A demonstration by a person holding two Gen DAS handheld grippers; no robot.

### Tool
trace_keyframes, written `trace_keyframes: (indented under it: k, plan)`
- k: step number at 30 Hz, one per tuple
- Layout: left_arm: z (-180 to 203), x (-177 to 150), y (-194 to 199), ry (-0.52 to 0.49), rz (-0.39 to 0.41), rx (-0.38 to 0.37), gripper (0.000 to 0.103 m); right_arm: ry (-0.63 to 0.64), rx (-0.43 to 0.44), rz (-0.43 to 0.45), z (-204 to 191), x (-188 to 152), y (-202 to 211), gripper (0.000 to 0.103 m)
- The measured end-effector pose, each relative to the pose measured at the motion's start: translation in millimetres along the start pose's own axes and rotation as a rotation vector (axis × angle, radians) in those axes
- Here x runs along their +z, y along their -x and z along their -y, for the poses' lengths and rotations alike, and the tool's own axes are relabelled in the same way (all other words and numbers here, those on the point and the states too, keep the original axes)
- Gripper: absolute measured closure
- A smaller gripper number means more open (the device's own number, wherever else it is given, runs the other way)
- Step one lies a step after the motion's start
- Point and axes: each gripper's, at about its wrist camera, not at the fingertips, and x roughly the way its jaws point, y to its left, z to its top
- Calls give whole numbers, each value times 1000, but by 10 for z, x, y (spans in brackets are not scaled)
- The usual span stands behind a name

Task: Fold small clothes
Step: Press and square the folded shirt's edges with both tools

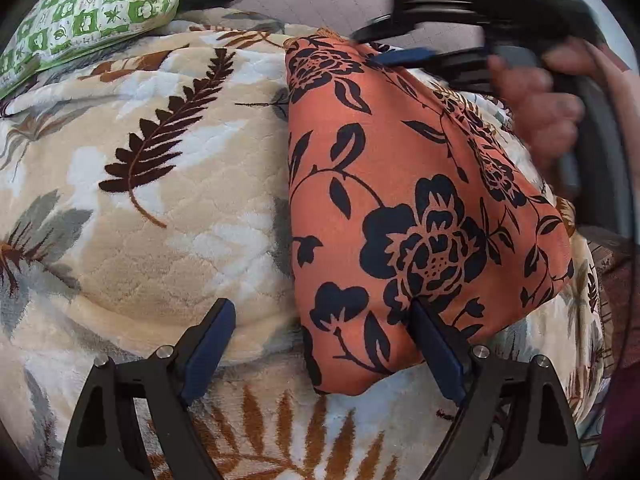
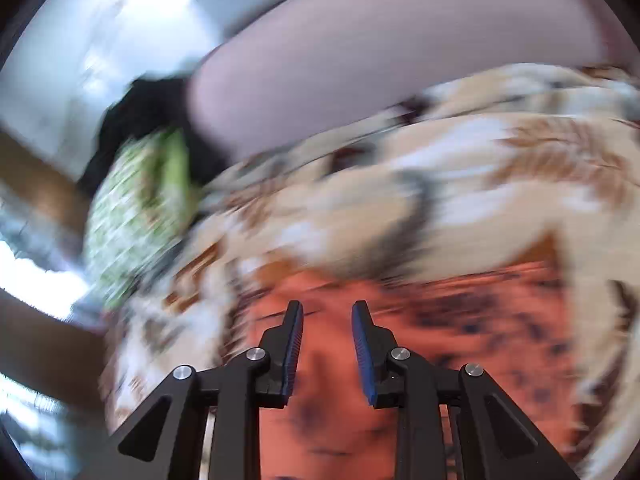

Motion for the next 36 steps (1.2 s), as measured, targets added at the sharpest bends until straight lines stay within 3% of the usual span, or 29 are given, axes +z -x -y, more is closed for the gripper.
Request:
trace_keyframes:
  k: [3, 4, 7, 9, 12, 14, 18, 21, 23, 27, 32, 36]
  plan:
    - [8, -15, 20, -11, 10, 24, 13, 37, -146, -141, 29, -24, -629, 75]
    - [3, -32, 34, -10, 9, 20, 13, 29, -120, -118, 76, -27, -659, 75]
    - [25, -36, 37, -16, 6, 31, 12, -44, -76, -89, 132, -13, -402, 75]
    - [49, -38, 50, -20, 12, 48, 12, -13, -67, -37, 145, -98, -108, 75]
    - [118, -55, 99, -37, 33, 74, 12, 19, -18, 57, 158, -367, 458, 75]
    - [155, -67, 132, -57, 51, 95, 12, 31, -47, 132, 210, -660, 878, 75]
    - [230, -91, 179, -69, 72, 129, 12, -6, -93, 128, 323, -1180, 1079, 75]
    - [263, -113, 183, -71, 79, 143, 12, -60, -173, 88, 590, -1577, 882, 75]
    - [263, -133, 184, -78, 83, 154, 12, -96, -116, 131, 792, -1744, 792, 74]
    - [349, -172, 240, -119, 118, 190, 12, -74, -107, 138, 723, -1660, 910, 75]
    - [367, -123, 298, -119, 150, 213, 12, -32, -129, 228, 682, -1571, 1118, 75]
    - [418, -71, 476, -114, 225, 223, 12, 0, -154, 324, 554, -1547, 1274, 75]
